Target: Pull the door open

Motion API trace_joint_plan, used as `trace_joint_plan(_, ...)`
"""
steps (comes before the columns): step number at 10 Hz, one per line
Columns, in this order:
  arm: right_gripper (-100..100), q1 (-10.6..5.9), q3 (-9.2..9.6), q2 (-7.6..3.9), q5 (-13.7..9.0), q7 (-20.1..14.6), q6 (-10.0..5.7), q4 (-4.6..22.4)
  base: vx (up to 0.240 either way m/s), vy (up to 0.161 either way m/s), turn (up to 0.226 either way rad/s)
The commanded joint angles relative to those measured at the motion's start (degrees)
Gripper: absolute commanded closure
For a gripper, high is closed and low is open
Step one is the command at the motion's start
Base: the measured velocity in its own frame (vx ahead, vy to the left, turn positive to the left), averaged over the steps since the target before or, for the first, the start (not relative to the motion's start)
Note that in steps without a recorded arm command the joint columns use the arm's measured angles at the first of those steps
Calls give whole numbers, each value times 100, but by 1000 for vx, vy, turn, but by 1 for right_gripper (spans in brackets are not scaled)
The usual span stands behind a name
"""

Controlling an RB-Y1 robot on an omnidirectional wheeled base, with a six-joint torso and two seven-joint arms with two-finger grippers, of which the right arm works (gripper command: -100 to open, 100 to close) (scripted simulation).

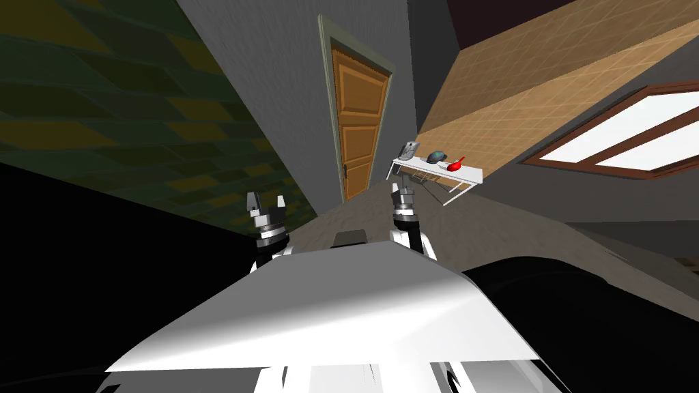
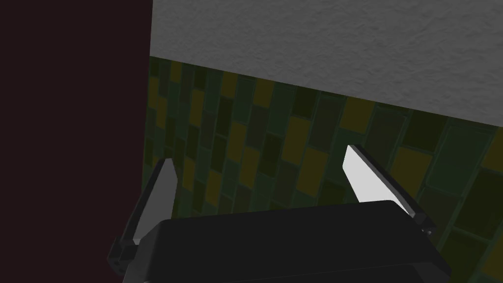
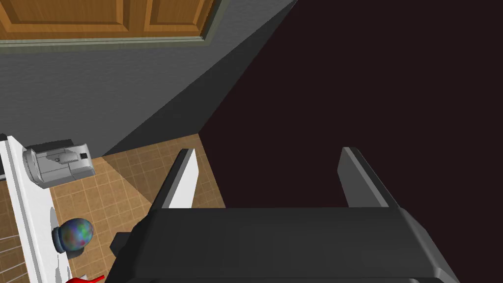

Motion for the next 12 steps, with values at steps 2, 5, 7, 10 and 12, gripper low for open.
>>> trace_joint_plan(2,-100,-58,-133,-60,-313,131,207,193,72,-10,84)
trace_joint_plan(5,-100,-119,-274,-116,-645,270,427,398,98,9,63)
trace_joint_plan(7,-100,-161,-369,-147,-868,364,575,536,81,-22,60)
trace_joint_plan(10,-100,-227,-521,-196,-1227,514,812,757,85,-7,65)
trace_joint_plan(12,-100,-277,-637,-227,-1499,629,993,925,86,-8,71)
